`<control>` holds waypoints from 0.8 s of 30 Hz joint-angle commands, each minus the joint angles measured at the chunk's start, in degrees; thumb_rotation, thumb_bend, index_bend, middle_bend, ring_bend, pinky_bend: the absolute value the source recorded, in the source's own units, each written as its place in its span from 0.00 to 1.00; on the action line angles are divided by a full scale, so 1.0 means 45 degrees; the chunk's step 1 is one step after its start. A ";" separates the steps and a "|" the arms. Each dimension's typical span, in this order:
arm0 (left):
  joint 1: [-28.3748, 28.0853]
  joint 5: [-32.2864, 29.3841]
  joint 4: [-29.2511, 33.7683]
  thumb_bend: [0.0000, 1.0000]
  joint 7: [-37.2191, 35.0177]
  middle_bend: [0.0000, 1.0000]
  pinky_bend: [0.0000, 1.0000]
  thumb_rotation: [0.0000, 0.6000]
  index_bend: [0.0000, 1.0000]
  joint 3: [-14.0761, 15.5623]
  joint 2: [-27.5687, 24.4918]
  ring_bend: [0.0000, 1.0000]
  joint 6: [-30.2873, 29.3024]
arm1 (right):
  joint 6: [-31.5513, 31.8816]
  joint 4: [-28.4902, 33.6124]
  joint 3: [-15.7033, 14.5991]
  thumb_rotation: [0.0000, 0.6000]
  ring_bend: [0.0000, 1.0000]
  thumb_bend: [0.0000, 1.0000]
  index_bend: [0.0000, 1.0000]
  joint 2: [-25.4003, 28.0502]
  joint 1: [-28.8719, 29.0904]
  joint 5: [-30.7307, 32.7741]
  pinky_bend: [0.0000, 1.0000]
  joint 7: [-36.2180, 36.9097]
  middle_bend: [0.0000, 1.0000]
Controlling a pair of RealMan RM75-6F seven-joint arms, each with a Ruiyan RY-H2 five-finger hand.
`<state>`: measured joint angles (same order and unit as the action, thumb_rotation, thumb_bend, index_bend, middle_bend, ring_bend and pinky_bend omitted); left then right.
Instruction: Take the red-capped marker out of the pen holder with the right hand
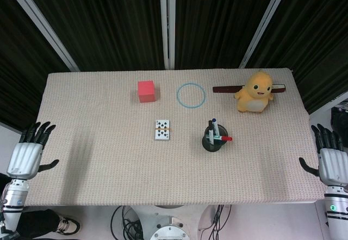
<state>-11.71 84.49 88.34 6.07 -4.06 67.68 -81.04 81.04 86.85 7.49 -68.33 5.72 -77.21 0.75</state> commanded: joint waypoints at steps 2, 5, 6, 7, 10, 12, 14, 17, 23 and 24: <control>0.0006 -0.0014 -0.0027 0.06 -0.0005 0.06 0.04 1.00 0.11 0.0011 0.0017 0.00 0.0009 | 0.0034 -0.0037 0.0014 1.00 0.00 0.18 0.00 -0.0018 -0.0016 0.0003 0.00 0.0028 0.00; 0.0009 0.0005 -0.0051 0.06 -0.0029 0.06 0.04 1.00 0.11 0.0029 0.0036 0.00 0.0010 | 0.0033 -0.0066 0.0014 1.00 0.00 0.18 0.00 -0.0029 -0.0027 0.0011 0.00 0.0059 0.00; 0.0010 0.0017 -0.0061 0.06 -0.0042 0.06 0.04 1.00 0.11 0.0037 0.0040 0.00 0.0008 | 0.0039 -0.0064 -0.0001 1.00 0.00 0.18 0.00 -0.0028 -0.0027 -0.0031 0.00 0.0080 0.00; 0.0010 0.0031 -0.0068 0.06 -0.0056 0.06 0.04 1.00 0.11 0.0044 0.0045 0.00 0.0005 | 0.0048 -0.0059 -0.0017 1.00 0.00 0.18 0.00 -0.0029 -0.0019 -0.0090 0.00 0.0093 0.00; -0.0012 0.0049 -0.0129 0.06 -0.0115 0.06 0.04 1.00 0.11 0.0040 0.0069 0.00 0.0021 | 0.0130 0.0043 -0.0054 1.00 0.00 0.18 0.00 -0.0046 0.0051 -0.0398 0.00 0.0116 0.00; -0.0036 0.0020 -0.0197 0.06 -0.0192 0.06 0.04 1.00 0.11 0.0013 0.0102 0.00 0.0049 | 0.0170 0.0160 -0.0054 1.00 0.00 0.18 0.00 -0.0082 0.0179 -0.0666 0.00 -0.0032 0.00; -0.0055 0.0000 -0.0257 0.06 -0.0270 0.06 0.04 1.00 0.11 0.0004 0.0137 0.00 0.0086 | 0.0157 0.0353 -0.0049 1.00 0.00 0.18 0.00 -0.0146 0.0363 -0.0924 0.00 -0.0393 0.00; -0.0061 0.0009 -0.0332 0.06 -0.0337 0.06 0.04 1.00 0.11 0.0034 0.0160 0.00 0.0126 | -0.0032 0.0695 -0.0008 1.00 0.00 0.18 0.00 -0.0314 0.0711 -0.1184 0.00 -0.0953 0.00; -0.0047 0.0077 -0.0520 0.06 -0.0459 0.06 0.04 1.00 0.11 0.0107 0.0298 0.00 0.0130 | -0.0738 0.1246 0.0154 1.00 0.00 0.18 0.00 -0.0996 0.1643 -0.1552 0.00 -0.1944 0.00; -0.0057 0.0097 -0.0524 0.06 -0.0450 0.06 0.04 1.00 0.11 0.0119 0.0303 0.00 0.0143 | -0.0826 0.1313 0.0169 1.00 0.00 0.18 0.00 -0.1110 0.1765 -0.1586 0.00 -0.2138 0.00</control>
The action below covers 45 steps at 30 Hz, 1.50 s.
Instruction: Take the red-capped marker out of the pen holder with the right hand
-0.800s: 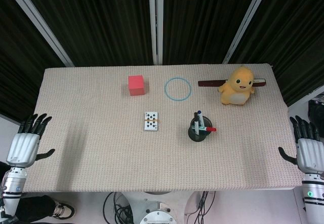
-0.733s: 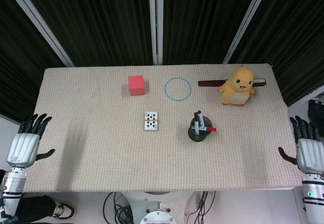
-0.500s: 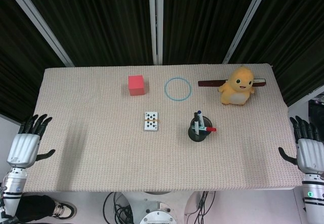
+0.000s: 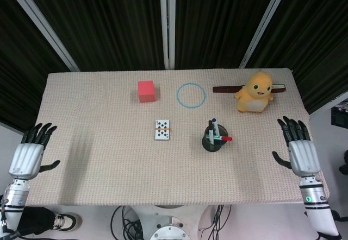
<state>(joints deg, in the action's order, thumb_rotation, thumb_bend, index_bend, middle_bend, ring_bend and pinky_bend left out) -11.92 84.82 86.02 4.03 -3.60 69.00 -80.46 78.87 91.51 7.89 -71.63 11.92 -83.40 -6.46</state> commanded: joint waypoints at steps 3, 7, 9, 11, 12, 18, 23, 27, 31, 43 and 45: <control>-0.0036 0.0011 0.0002 0.06 0.0045 0.06 0.04 1.00 0.11 0.0010 -0.0016 0.00 0.0055 | -0.0632 0.0387 0.0168 1.00 0.00 0.18 0.02 -0.0823 0.0770 -0.0185 0.00 -0.1183 0.00; 0.0005 -0.0140 -0.0031 0.06 -0.0040 0.06 0.04 1.00 0.11 0.0007 -0.0042 0.00 0.0114 | -0.1059 0.0415 0.0241 1.00 0.00 0.18 0.08 -0.1376 0.1204 0.0014 0.00 -0.1833 0.00; 0.0027 -0.0188 -0.0069 0.06 -0.0080 0.06 0.04 1.00 0.11 0.0021 -0.0052 0.00 0.0141 | -0.1156 0.0409 0.0305 1.00 0.00 0.18 0.10 -0.1677 0.1386 0.0118 0.00 -0.2161 0.00; 0.0030 -0.0250 -0.0097 0.06 -0.0150 0.06 0.04 1.00 0.11 0.0008 -0.0065 0.00 0.0180 | -0.1196 0.0342 0.0378 1.00 0.00 0.19 0.14 -0.1974 0.1533 0.0259 0.00 -0.2509 0.00; 0.0026 -0.0285 -0.0119 0.06 -0.0180 0.06 0.04 1.00 0.11 -0.0004 -0.0065 0.00 0.0206 | -0.1239 0.0326 0.0402 1.00 0.00 0.19 0.15 -0.2079 0.1593 0.0337 0.00 -0.2641 0.00; 0.0007 -0.0349 -0.0261 0.06 -0.0359 0.06 0.04 1.00 0.11 -0.0013 -0.0065 0.00 0.0302 | -0.1544 0.0134 0.0505 1.00 0.00 0.20 0.21 -0.2706 0.2038 0.0644 0.00 -0.3202 0.00; 0.0065 -0.0373 -0.0377 0.06 -0.0514 0.06 0.04 1.00 0.11 -0.0008 -0.0080 0.00 0.0253 | -0.1511 0.0041 0.0583 1.00 0.00 0.21 0.26 -0.3081 0.2255 0.0819 0.00 -0.3613 0.00; 0.0108 -0.0376 -0.0459 0.06 -0.0618 0.06 0.04 1.00 0.11 0.0008 -0.0068 0.00 0.0220 | -0.1493 -0.0034 0.0539 1.00 0.00 0.23 0.29 -0.3234 0.2335 0.0899 0.00 -0.3736 0.00; 0.0125 -0.0359 -0.0526 0.06 -0.0692 0.06 0.04 1.00 0.11 0.0014 -0.0054 0.00 0.0200 | -0.1450 -0.0152 0.0484 1.00 0.00 0.24 0.34 -0.3331 0.2379 0.0935 0.00 -0.3772 0.00; 0.0158 -0.0337 -0.0578 0.06 -0.0740 0.06 0.04 1.00 0.11 0.0027 -0.0041 0.00 0.0175 | -0.1293 -0.0476 0.0414 1.00 0.00 0.30 0.42 -0.3546 0.2488 0.1021 0.00 -0.3784 0.00; 0.0158 -0.0342 -0.0587 0.06 -0.0738 0.06 0.04 1.00 0.11 0.0028 -0.0038 0.00 0.0185 | -0.1285 -0.0520 0.0388 1.00 0.00 0.30 0.42 -0.3557 0.2486 0.1055 0.00 -0.3759 0.00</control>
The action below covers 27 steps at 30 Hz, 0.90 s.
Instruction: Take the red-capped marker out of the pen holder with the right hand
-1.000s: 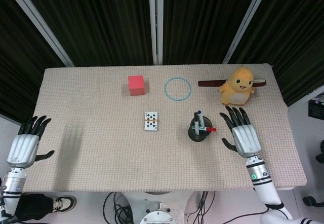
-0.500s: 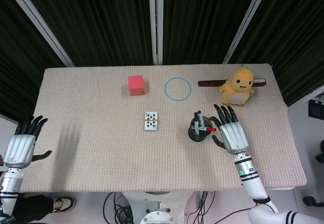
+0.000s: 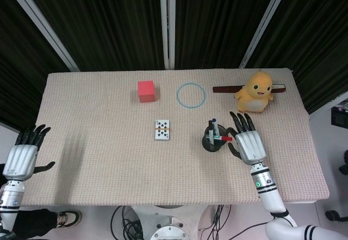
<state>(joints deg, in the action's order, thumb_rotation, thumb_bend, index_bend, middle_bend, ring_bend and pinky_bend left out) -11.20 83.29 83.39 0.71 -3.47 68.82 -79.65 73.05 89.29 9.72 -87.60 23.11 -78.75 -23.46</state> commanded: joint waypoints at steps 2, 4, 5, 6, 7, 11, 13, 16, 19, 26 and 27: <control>-0.0004 -0.0005 -0.0016 0.06 -0.0002 0.06 0.04 1.00 0.11 0.0001 0.0006 0.00 0.0020 | 0.0024 -0.0068 -0.0032 1.00 0.00 0.30 0.42 -0.0017 0.0000 0.0045 0.00 0.0051 0.00; -0.0007 -0.0008 -0.0024 0.06 0.0002 0.06 0.04 1.00 0.11 0.0001 0.0012 0.00 0.0029 | 0.0043 -0.0094 -0.0034 1.00 0.00 0.30 0.43 -0.0031 0.0009 0.0052 0.00 0.0081 0.00; -0.0006 -0.0007 -0.0030 0.06 0.0004 0.06 0.04 1.00 0.11 0.0001 0.0016 0.00 0.0029 | 0.0061 -0.0112 -0.0035 1.00 0.00 0.31 0.43 -0.0042 0.0019 0.0041 0.00 0.0098 0.00; -0.0005 -0.0010 -0.0034 0.06 0.0003 0.06 0.04 1.00 0.11 0.0000 0.0020 0.00 0.0029 | 0.0073 -0.0128 -0.0035 1.00 0.00 0.31 0.43 -0.0051 0.0029 0.0032 0.00 0.0111 0.00; -0.0005 -0.0014 -0.0037 0.06 0.0004 0.06 0.04 1.00 0.11 -0.0003 0.0023 0.00 0.0030 | 0.0084 -0.0138 -0.0032 1.00 0.00 0.31 0.44 -0.0062 0.0040 0.0025 0.00 0.0123 0.00; 0.0002 -0.0027 -0.0039 0.06 0.0017 0.06 0.04 1.00 0.11 -0.0002 0.0021 0.00 0.0037 | 0.0143 -0.0219 -0.0036 1.00 0.00 0.32 0.45 -0.0123 0.0079 -0.0013 0.00 0.0164 0.00; 0.0006 -0.0031 -0.0041 0.06 0.0020 0.06 0.04 1.00 0.11 -0.0002 0.0021 0.00 0.0038 | 0.0159 -0.0257 -0.0037 1.00 0.00 0.32 0.46 -0.0153 0.0095 -0.0013 0.00 0.0160 0.00; 0.0010 -0.0044 -0.0051 0.06 0.0010 0.06 0.04 1.00 0.11 -0.0002 0.0018 0.00 0.0050 | 0.0186 -0.0316 -0.0037 1.00 0.00 0.33 0.48 -0.0202 0.0119 -0.0003 0.00 0.0130 0.00; 0.0015 -0.0050 -0.0067 0.06 -0.0021 0.06 0.04 1.00 0.11 -0.0004 0.0018 0.00 0.0055 | 0.0204 -0.0360 -0.0032 1.00 0.00 0.33 0.50 -0.0254 0.0146 0.0008 0.00 0.0128 0.00; 0.0037 -0.0047 -0.0107 0.06 -0.0092 0.06 0.04 1.00 0.11 0.0001 0.0019 0.00 0.0043 | 0.0380 -0.0482 -0.0026 1.00 0.00 0.33 0.55 -0.0359 0.0175 -0.0106 0.00 0.0193 0.01; 0.0041 -0.0046 -0.0107 0.06 -0.0100 0.06 0.04 1.00 0.11 0.0004 0.0018 0.00 0.0041 | 0.0399 -0.0495 -0.0026 1.00 0.00 0.33 0.56 -0.0364 0.0178 -0.0124 0.00 0.0219 0.01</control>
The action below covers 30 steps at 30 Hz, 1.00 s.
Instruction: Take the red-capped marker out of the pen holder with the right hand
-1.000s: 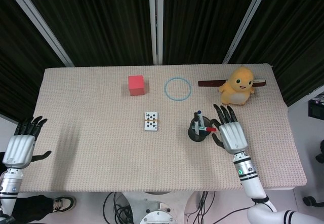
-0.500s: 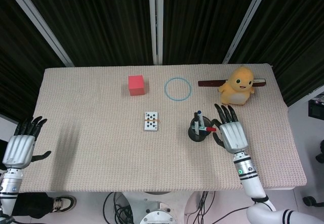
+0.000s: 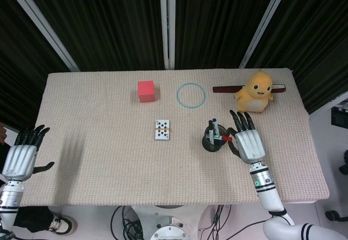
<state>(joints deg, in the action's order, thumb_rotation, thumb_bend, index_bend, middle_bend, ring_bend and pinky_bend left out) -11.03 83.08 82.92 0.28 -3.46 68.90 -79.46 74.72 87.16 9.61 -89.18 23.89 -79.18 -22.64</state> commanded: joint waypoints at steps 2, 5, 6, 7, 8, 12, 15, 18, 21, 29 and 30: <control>0.0009 0.0009 -0.0004 0.06 -0.0014 0.06 0.04 1.00 0.11 0.0012 -0.0004 0.00 0.0001 | 0.0100 -0.0060 0.0004 1.00 0.00 0.34 0.58 -0.0025 0.0013 -0.0107 0.00 0.0116 0.02; 0.0016 0.0016 -0.0002 0.06 -0.0016 0.06 0.04 1.00 0.11 0.0013 -0.0004 0.00 -0.0010 | 0.0262 -0.0044 -0.0004 1.00 0.00 0.34 0.61 0.0007 -0.0002 -0.0313 0.00 0.0383 0.03; 0.0019 0.0018 0.0001 0.06 -0.0010 0.06 0.04 1.00 0.11 0.0014 -0.0005 0.00 -0.0014 | 0.0319 -0.0008 -0.0017 1.00 0.00 0.34 0.62 0.0047 -0.0013 -0.0403 0.00 0.0494 0.03; 0.0019 0.0019 0.0005 0.06 -0.0003 0.06 0.04 1.00 0.11 0.0014 -0.0005 0.00 -0.0014 | 0.0391 0.0052 -0.0034 1.00 0.00 0.34 0.63 0.0104 -0.0027 -0.0520 0.00 0.0641 0.04; 0.0017 0.0020 0.0014 0.06 0.0002 0.06 0.04 1.00 0.11 0.0014 -0.0008 0.00 -0.0009 | 0.0521 0.0186 -0.0059 1.00 0.00 0.34 0.64 0.0218 -0.0065 -0.0706 0.00 0.0896 0.04; 0.0002 0.0023 0.0036 0.06 0.0016 0.06 0.04 1.00 0.11 0.0015 -0.0012 0.00 0.0021 | 0.0918 0.0680 -0.0061 1.00 0.00 0.34 0.67 0.0810 -0.0237 -0.1156 0.00 0.1821 0.05; -0.0011 0.0048 0.0033 0.06 0.0002 0.06 0.04 1.00 0.11 0.0022 -0.0002 0.00 0.0036 | 0.1167 0.1204 0.0026 1.00 0.00 0.34 0.69 0.1488 -0.0445 -0.1275 0.00 0.2936 0.05; -0.0018 0.0065 0.0023 0.06 -0.0007 0.06 0.04 1.00 0.11 0.0019 0.0013 0.00 0.0029 | 0.1552 0.1607 0.0183 1.00 0.00 0.34 0.70 0.2193 -0.0708 -0.1357 0.00 0.3920 0.06; -0.0040 0.0086 0.0028 0.06 0.0023 0.06 0.04 1.00 0.11 0.0025 0.0023 0.00 0.0053 | 0.2128 0.1643 0.0391 1.00 0.00 0.35 0.71 0.2631 -0.1000 -0.1390 0.00 0.4323 0.07; -0.0074 0.0116 0.0094 0.06 0.0136 0.06 0.04 1.00 0.11 0.0033 0.0028 0.00 0.0078 | 0.2123 0.0333 0.0846 1.00 0.00 0.37 0.72 0.2538 -0.1178 -0.0307 0.00 0.4447 0.07; -0.0079 0.0112 0.0100 0.06 0.0148 0.06 0.04 1.00 0.11 0.0034 0.0029 0.00 0.0090 | 0.2016 0.0093 0.0813 1.00 0.00 0.37 0.72 0.2401 -0.1136 -0.0261 0.00 0.4465 0.07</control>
<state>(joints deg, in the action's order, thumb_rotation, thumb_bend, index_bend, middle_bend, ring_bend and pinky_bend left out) -11.39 83.59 83.36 0.95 -3.31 69.03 -79.05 84.64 90.33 12.94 -77.13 18.62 -81.57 -2.36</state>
